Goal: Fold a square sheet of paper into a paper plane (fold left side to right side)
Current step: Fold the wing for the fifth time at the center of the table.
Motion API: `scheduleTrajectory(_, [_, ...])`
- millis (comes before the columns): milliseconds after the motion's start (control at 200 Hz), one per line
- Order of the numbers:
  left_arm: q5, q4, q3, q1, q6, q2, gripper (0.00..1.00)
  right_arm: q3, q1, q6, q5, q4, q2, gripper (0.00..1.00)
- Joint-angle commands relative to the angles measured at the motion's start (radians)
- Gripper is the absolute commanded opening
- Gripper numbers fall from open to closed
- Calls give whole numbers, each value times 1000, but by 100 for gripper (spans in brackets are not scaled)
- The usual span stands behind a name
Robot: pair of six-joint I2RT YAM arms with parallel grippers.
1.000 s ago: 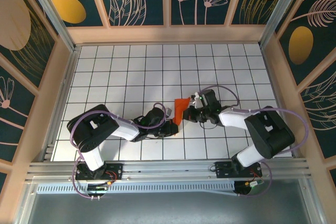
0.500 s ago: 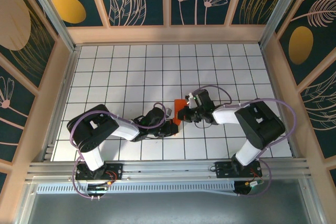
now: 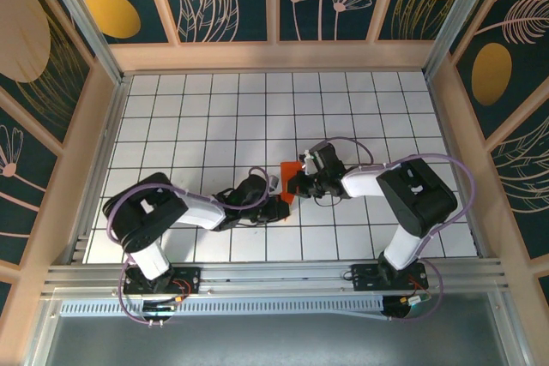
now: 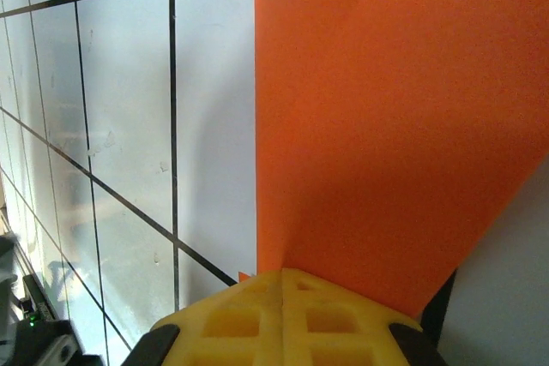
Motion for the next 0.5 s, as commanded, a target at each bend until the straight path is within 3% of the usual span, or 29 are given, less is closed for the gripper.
scheduleTrajectory(0, [-6,-54,13,3,25,-76,0,0,5,-2,90,-121,50,0])
scheduleTrajectory(495, [54,5,-4,3,-7,-41,0,1,6,-12,96,-151,70,0])
